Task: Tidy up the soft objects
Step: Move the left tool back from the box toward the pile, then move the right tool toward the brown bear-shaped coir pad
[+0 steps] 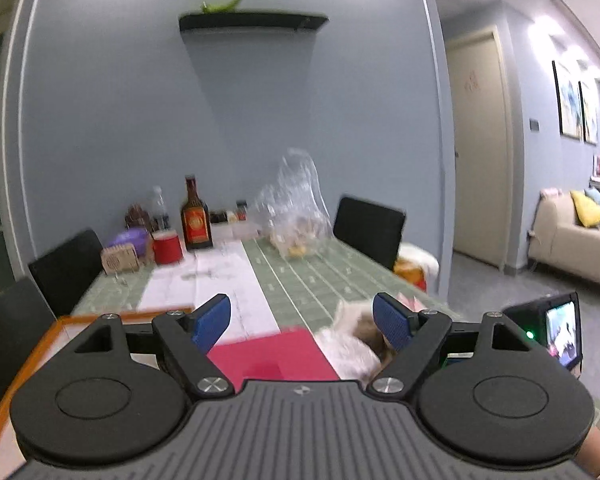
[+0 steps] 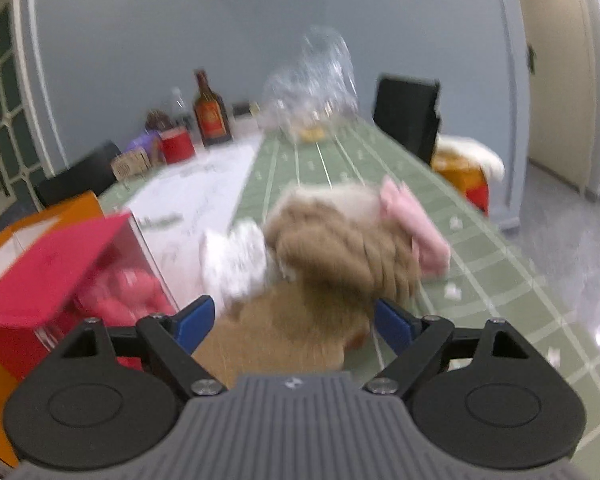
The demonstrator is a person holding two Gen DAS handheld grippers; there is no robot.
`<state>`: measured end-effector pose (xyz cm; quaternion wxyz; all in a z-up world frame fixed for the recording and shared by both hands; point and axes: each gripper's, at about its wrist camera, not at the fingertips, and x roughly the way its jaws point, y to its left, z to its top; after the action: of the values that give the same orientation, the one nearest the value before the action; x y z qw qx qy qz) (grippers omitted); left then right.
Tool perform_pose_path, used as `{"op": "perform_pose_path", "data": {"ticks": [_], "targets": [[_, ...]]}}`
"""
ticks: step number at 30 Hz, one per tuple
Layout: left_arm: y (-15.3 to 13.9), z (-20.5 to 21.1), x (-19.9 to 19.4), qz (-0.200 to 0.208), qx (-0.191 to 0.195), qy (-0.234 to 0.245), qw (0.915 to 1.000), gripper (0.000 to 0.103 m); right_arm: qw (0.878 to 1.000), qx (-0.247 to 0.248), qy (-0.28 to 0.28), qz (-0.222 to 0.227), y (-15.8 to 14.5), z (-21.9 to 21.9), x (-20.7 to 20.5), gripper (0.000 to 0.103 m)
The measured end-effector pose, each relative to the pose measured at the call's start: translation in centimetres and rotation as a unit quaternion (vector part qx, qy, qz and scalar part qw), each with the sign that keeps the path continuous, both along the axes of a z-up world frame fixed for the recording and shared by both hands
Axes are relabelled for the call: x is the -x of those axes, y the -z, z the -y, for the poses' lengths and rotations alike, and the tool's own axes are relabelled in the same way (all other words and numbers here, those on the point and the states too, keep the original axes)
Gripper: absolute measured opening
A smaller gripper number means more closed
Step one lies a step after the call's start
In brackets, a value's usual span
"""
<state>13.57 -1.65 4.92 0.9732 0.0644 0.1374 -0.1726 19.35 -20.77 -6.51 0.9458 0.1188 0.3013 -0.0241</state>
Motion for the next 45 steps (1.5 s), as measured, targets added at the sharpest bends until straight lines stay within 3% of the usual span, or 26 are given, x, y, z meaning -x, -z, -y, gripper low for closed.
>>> {"op": "perform_pose_path", "data": {"ticks": [6,11,17,21,28,34,37,39,45], "targets": [[2.2,0.0,-0.8,-0.048,-0.004,0.004,0.9988,0.095,0.999,-0.025,0.041,-0.019,1.5,-1.3,-0.2,0.09],[3.6,0.3,-0.6,-0.056,-0.018,0.013,0.9982,0.095,0.997,-0.021,0.075,-0.01,1.8,-2.2,-0.3,0.093],[4.7,1.7,-1.0,-0.076,-0.042,0.026,0.9959,0.095,0.99,-0.081,0.113,-0.025,2.7,-0.9,-0.9,0.097],[5.1,2.2,-1.2,-0.093,-0.04,0.022,0.9946,0.095,0.987,-0.084,0.136,-0.016,2.6,-0.9,-1.1,0.097],[4.8,1.3,-1.1,-0.1,-0.027,0.021,0.9944,0.095,0.986,-0.118,0.119,-0.003,2.9,-1.4,-1.4,0.098],[4.0,0.3,-0.9,-0.097,-0.01,0.016,0.9951,0.095,0.991,-0.111,0.081,0.004,3.3,-1.4,-1.7,0.1],[4.0,0.2,-0.9,-0.103,-0.011,0.014,0.9945,0.095,0.994,-0.086,0.06,-0.008,3.1,-1.5,-1.6,0.09],[3.7,-0.1,-1.0,-0.104,-0.009,0.011,0.9945,0.095,0.994,-0.093,0.063,-0.007,3.0,-1.0,-1.0,0.075],[2.9,-0.7,-0.7,-0.109,-0.017,0.003,0.9939,0.095,0.991,-0.128,0.035,-0.019,2.6,1.7,0.7,0.054]]}}
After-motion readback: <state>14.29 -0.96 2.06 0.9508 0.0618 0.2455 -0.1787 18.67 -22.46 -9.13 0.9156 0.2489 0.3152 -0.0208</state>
